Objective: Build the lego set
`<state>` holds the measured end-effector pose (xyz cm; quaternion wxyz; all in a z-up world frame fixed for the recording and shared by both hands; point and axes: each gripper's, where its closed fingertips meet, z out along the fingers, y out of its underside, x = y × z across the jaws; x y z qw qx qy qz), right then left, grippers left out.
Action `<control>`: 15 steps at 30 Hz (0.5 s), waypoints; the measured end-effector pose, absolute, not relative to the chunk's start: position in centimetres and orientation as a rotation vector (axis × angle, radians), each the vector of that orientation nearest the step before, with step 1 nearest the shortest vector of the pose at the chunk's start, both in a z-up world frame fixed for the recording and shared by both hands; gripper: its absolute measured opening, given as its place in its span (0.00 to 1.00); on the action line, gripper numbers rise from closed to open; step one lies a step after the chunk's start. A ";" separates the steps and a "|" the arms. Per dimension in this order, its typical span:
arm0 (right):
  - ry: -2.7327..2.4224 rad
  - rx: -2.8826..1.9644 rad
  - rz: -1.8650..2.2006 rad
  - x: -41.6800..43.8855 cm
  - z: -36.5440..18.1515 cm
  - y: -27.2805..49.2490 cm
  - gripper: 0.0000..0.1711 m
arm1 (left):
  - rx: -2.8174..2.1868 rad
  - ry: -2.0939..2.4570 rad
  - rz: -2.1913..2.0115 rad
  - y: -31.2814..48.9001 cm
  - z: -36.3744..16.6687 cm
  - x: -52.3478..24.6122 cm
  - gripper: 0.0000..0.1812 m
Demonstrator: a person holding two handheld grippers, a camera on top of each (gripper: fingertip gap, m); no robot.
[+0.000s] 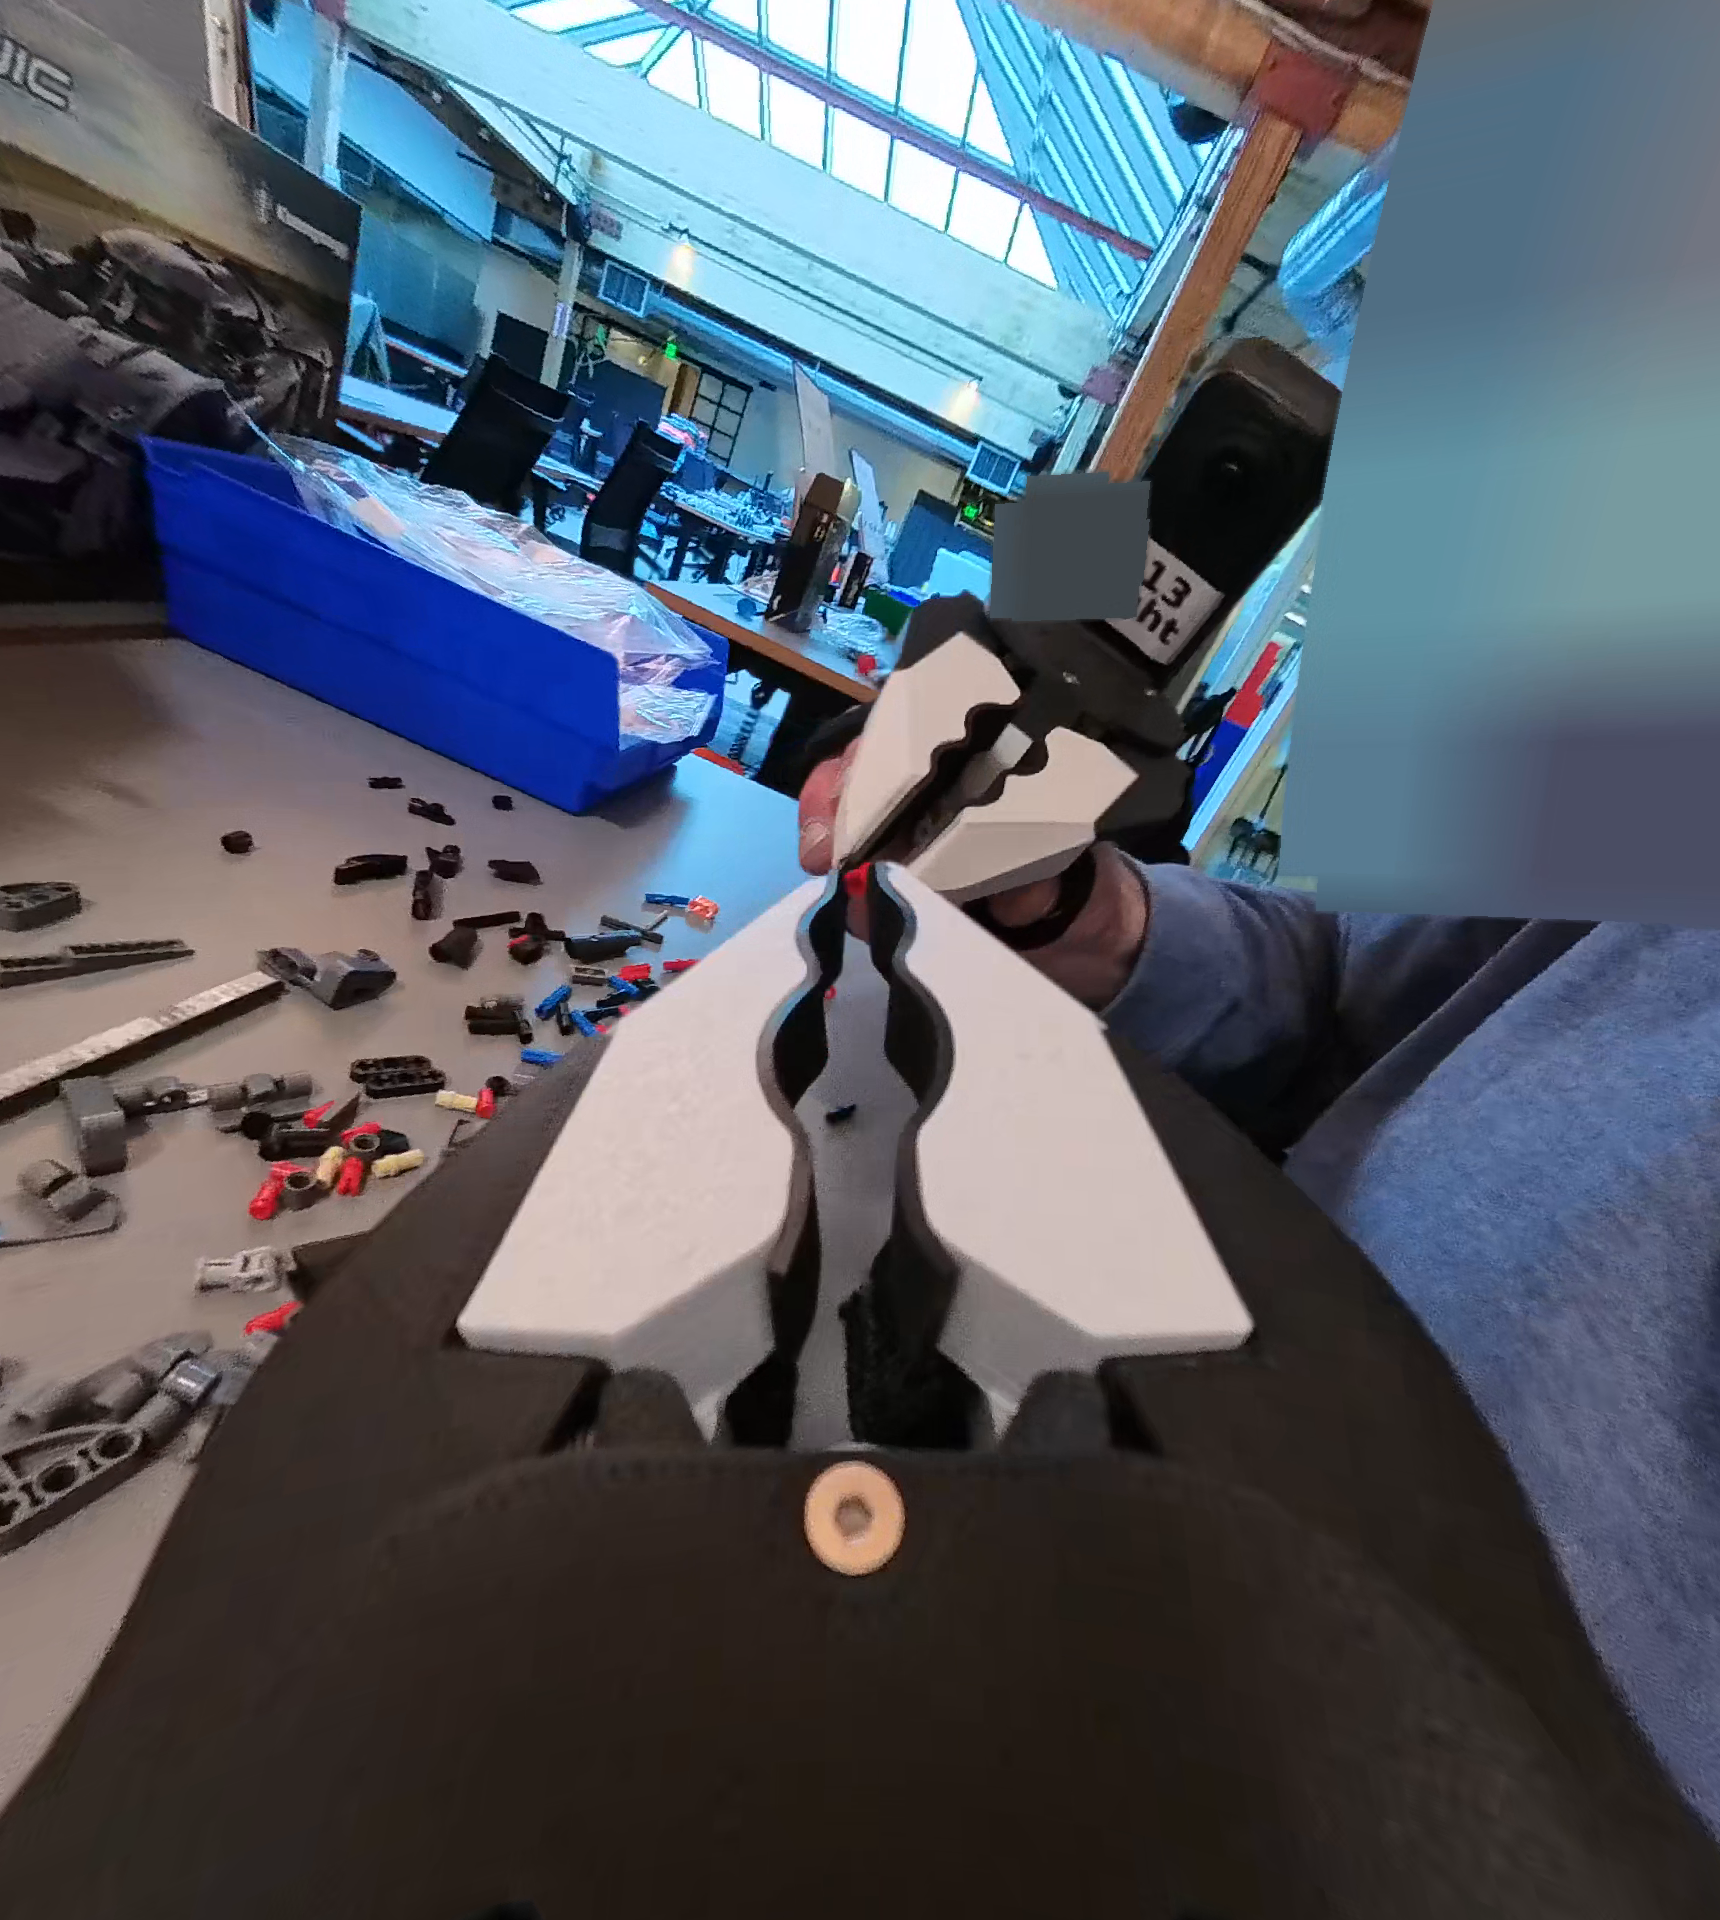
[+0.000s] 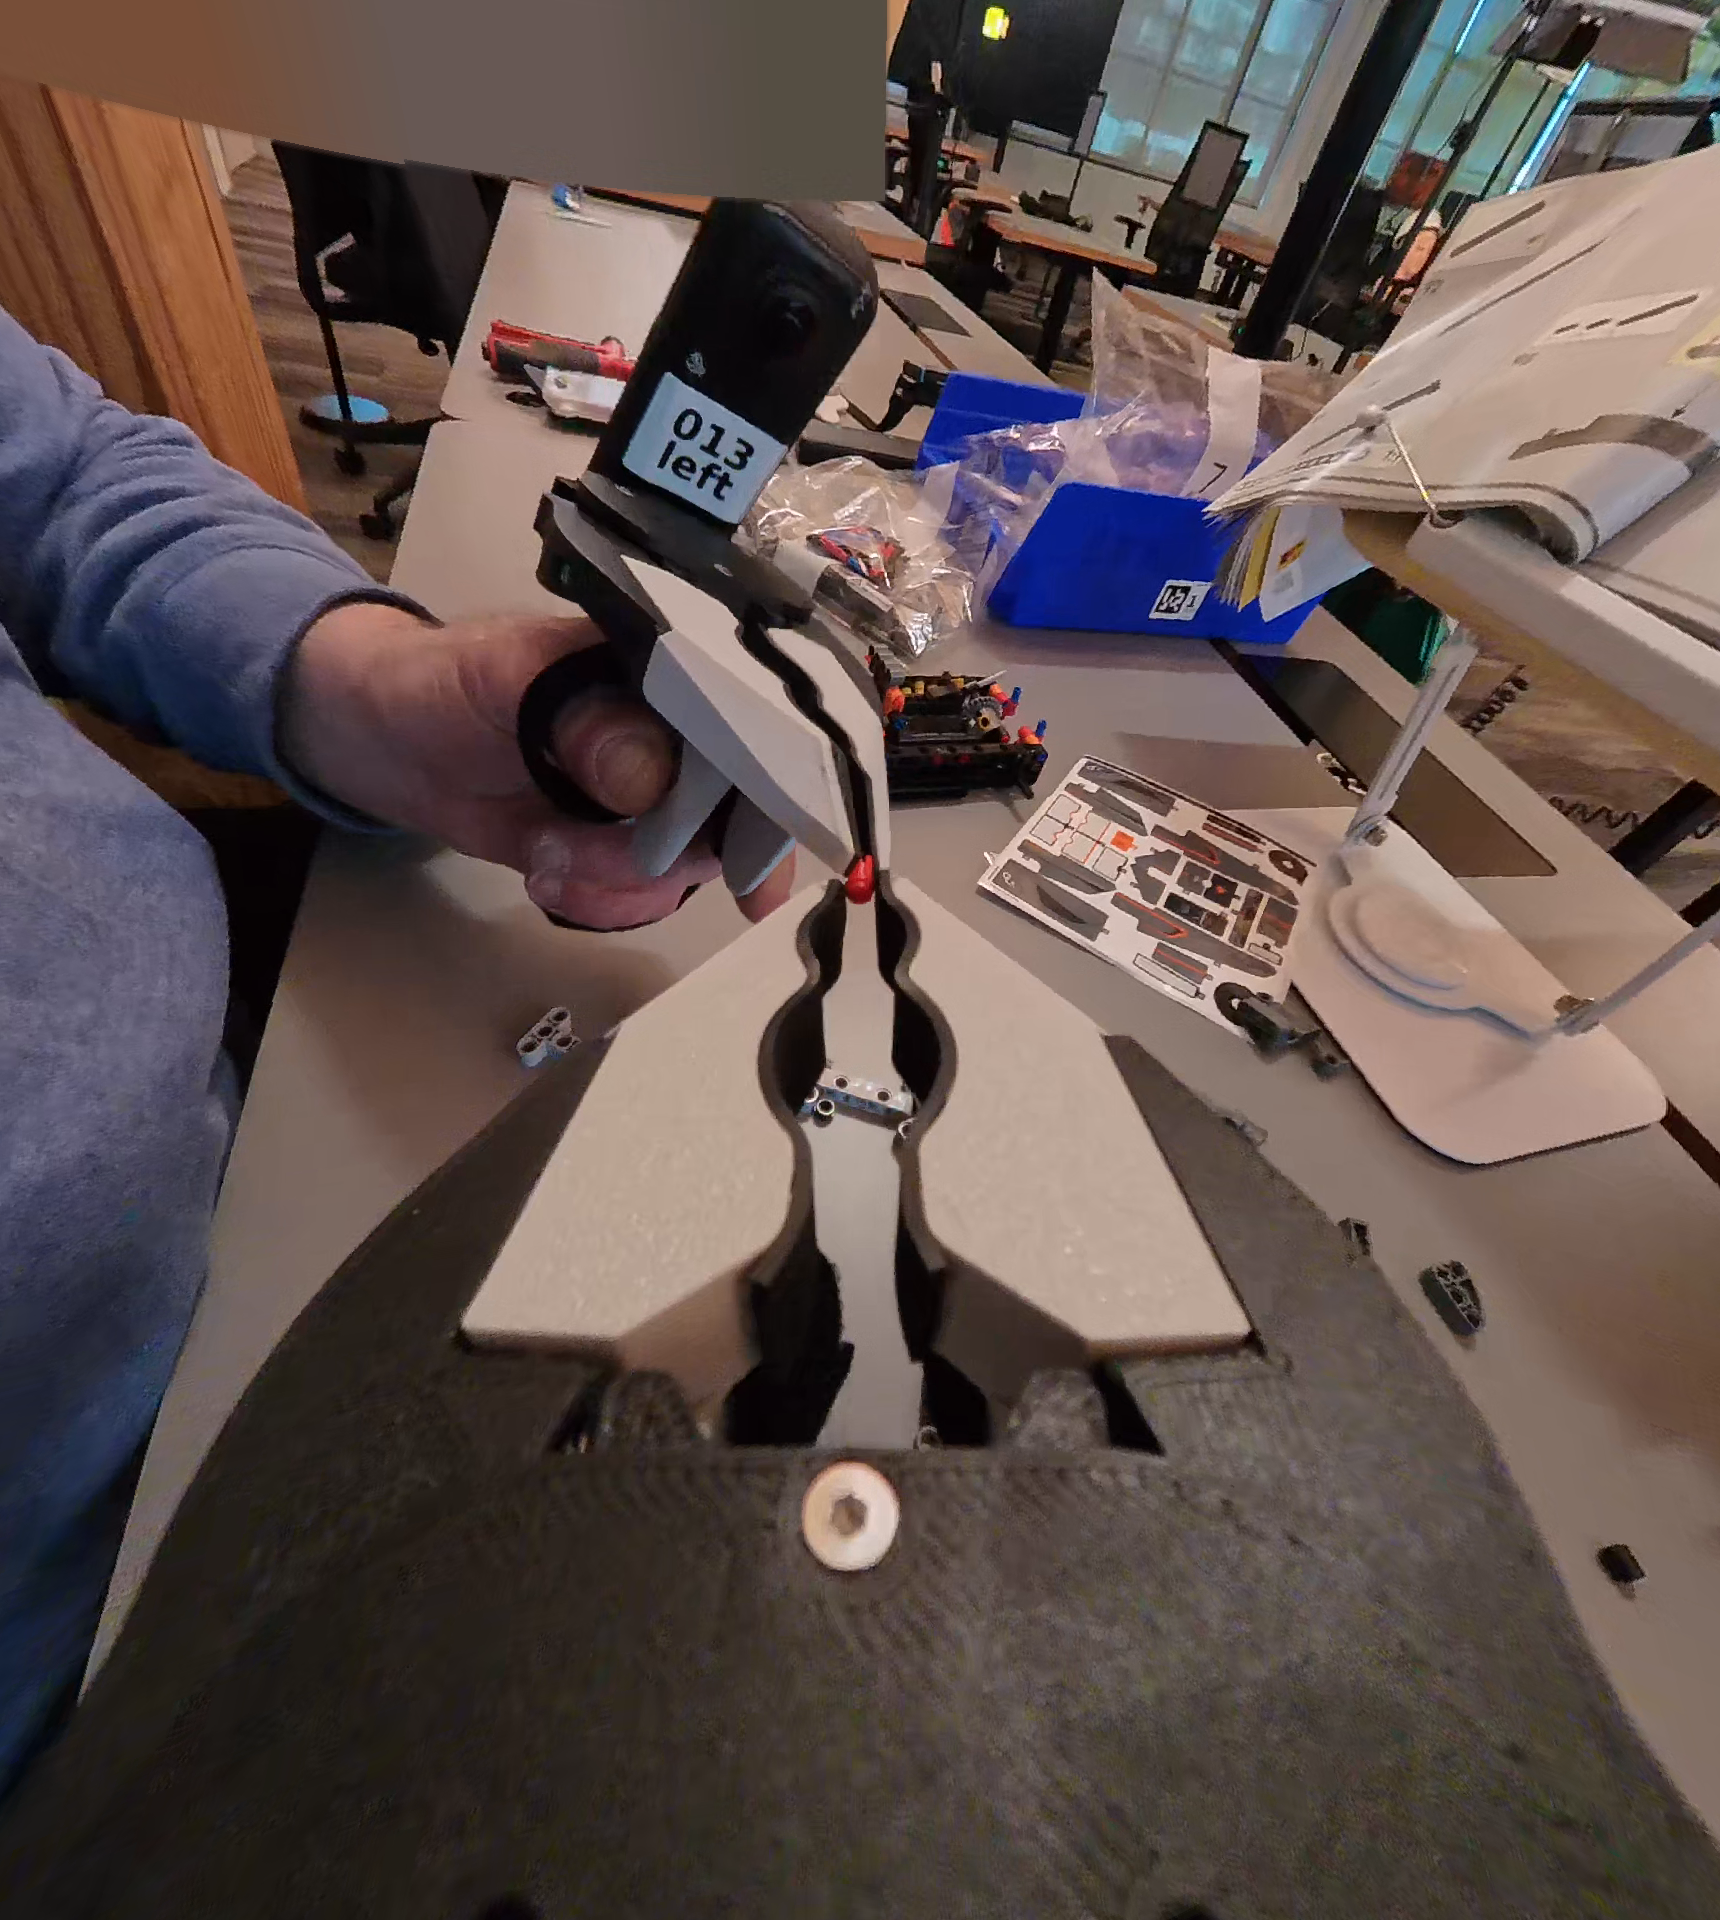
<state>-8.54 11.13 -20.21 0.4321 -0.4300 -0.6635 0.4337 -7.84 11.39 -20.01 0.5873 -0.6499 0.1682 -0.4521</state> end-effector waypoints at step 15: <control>-2.032 -1.284 0.887 -6.2 -25.6 12.3 0.01 | -1.815 0.611 -0.842 10.3 -25.4 -7.7 0.07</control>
